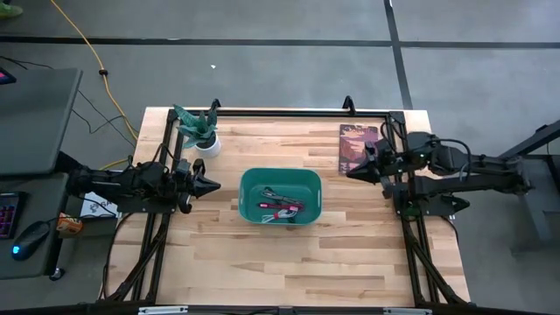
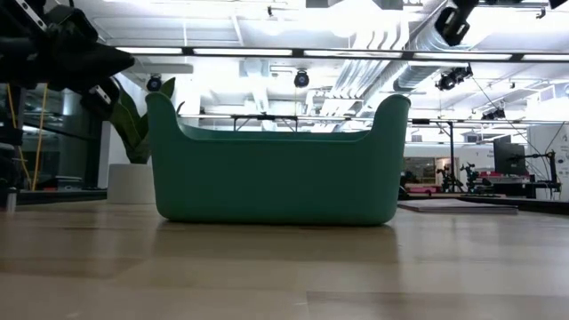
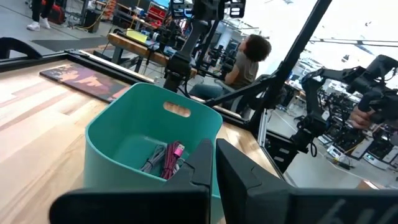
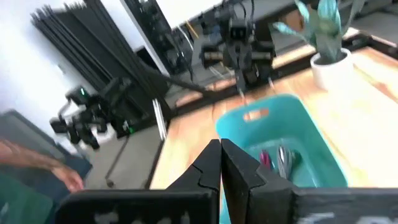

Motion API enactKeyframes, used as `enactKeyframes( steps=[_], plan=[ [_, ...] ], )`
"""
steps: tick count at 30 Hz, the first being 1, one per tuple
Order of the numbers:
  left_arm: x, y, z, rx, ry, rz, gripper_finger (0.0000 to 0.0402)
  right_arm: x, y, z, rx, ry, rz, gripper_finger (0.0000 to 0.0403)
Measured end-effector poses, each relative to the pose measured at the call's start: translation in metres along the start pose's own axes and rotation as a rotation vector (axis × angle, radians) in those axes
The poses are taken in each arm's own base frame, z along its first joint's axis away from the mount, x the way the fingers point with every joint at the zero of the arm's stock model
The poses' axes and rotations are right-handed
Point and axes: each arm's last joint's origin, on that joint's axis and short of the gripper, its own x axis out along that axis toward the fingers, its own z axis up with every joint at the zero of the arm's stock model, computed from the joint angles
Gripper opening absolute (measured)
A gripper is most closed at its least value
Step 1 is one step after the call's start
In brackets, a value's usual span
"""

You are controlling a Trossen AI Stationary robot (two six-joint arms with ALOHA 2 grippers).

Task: Pick and place USB-C Cables
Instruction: Return to Home Position

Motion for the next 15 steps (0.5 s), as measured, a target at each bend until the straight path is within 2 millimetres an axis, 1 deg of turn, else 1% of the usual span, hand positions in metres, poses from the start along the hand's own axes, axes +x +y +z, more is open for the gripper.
enactKeyframes(
  steps=[2, 5, 9, 12, 15],
  plan=[
    [0.0, 0.0, 0.0, 0.0, 0.0, 0.0, 0.0, -0.009, 0.001, -0.003, -0.015, 0.004, -0.004, 0.0],
    [0.0, 0.0, 0.0, 0.0, 0.0, 0.0, 0.0001, -0.026, 0.003, -0.012, -0.028, -0.052, 0.006, 0.0],
    [0.0, 0.0, 0.0, 0.0, 0.0, 0.0, 0.0, -0.048, 0.001, -0.031, -0.002, -0.152, 0.019, 0.0],
    [0.0, 0.0, 0.0, 0.0, 0.0, 0.0, 0.0001, -0.058, -0.002, -0.044, -0.011, -0.236, 0.032, 0.0],
    [0.0, 0.0, 0.0, 0.0, 0.0, 0.001, 0.0, -0.062, -0.005, -0.054, -0.009, -0.324, 0.06, 0.0]
  ],
)
